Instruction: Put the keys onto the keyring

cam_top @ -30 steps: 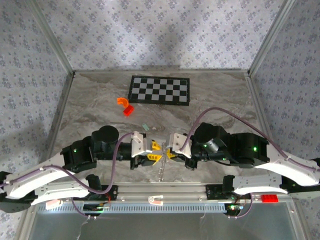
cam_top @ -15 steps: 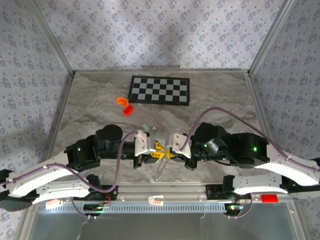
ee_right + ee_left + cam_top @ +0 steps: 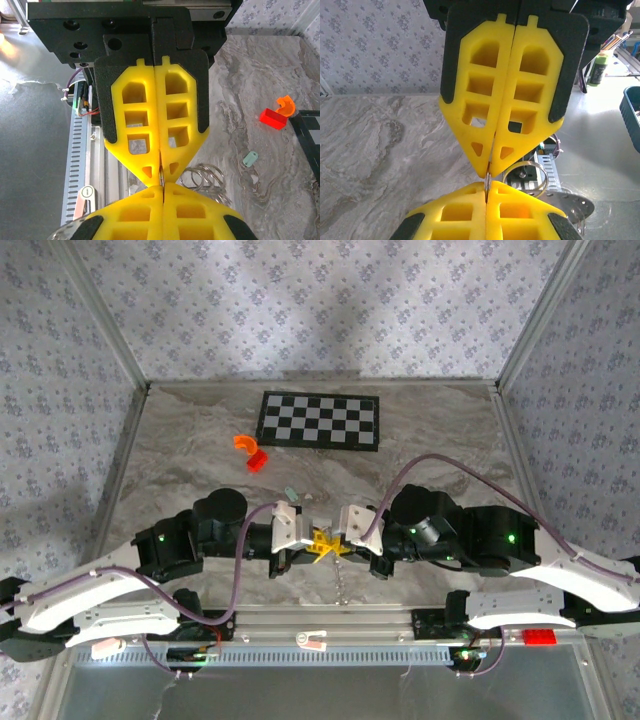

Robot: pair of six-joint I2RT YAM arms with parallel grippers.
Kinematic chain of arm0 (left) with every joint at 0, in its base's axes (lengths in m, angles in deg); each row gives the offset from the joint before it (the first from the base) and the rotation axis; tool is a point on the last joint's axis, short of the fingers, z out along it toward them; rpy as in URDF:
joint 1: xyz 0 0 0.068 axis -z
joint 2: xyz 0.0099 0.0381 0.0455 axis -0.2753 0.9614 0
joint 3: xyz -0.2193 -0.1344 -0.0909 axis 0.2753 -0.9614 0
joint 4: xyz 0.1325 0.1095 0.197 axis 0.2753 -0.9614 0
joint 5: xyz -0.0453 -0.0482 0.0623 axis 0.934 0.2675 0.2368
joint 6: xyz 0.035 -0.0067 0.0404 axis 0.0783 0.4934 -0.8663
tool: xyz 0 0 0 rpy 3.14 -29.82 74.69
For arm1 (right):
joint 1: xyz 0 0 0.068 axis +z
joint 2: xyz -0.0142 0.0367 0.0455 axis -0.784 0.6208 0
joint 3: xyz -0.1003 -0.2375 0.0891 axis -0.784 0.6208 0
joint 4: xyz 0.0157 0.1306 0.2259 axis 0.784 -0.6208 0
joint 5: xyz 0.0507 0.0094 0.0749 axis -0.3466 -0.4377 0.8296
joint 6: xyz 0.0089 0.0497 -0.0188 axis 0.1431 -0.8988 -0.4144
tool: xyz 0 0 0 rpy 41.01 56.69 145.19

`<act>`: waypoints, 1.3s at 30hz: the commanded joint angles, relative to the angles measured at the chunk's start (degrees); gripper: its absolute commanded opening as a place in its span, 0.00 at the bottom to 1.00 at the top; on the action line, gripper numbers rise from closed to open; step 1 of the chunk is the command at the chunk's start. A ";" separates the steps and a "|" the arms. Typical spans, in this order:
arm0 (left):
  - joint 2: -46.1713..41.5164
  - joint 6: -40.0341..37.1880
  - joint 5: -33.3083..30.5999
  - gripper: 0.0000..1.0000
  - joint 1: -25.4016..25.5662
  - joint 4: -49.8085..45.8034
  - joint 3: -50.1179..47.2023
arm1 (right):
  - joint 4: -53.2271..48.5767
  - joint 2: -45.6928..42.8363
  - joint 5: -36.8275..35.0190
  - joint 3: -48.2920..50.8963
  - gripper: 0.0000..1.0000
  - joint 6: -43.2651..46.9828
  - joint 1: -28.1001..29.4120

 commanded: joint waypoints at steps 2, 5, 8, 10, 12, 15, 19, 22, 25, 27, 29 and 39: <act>-0.64 1.44 0.75 0.00 0.21 6.63 -1.35 | 3.78 -0.75 1.98 0.65 0.00 0.09 1.11; -1.24 2.10 1.68 0.00 0.23 9.42 -2.99 | 5.95 -2.53 2.00 2.01 0.11 -0.76 1.13; -2.32 2.86 3.08 0.00 0.24 12.77 -4.69 | 9.28 -5.86 0.59 4.72 0.27 -2.54 1.11; -3.25 3.44 4.03 0.00 0.21 15.25 -5.89 | 11.43 -8.64 0.59 7.23 0.38 -3.91 1.12; -4.42 4.19 5.05 0.00 0.13 17.87 -7.18 | 14.42 -11.24 -0.34 9.92 0.46 -5.21 0.92; -6.16 4.87 6.47 0.00 0.11 20.38 -8.44 | 18.86 -13.98 -0.58 13.78 0.50 -5.81 0.88; -7.88 5.99 8.42 0.00 0.09 22.81 -9.38 | 23.05 -16.15 1.09 16.81 0.43 -6.51 0.92; -8.69 6.90 10.29 0.00 0.12 24.90 -9.98 | 26.86 -17.14 3.80 19.16 0.36 -6.79 0.99; -9.30 8.05 12.23 0.00 0.16 27.18 -10.51 | 31.43 -17.96 6.60 21.46 0.33 -6.96 1.03; -9.63 8.71 13.19 0.00 0.12 28.57 -10.81 | 34.41 -18.30 7.67 22.86 0.33 -6.97 1.10; -9.64 9.20 13.98 0.00 0.13 29.74 -10.88 | 36.46 -18.38 8.64 23.89 0.33 -6.97 1.34; -9.22 10.55 15.24 0.00 0.16 33.14 -11.53 | 42.07 -18.87 10.33 26.47 0.32 -6.62 2.03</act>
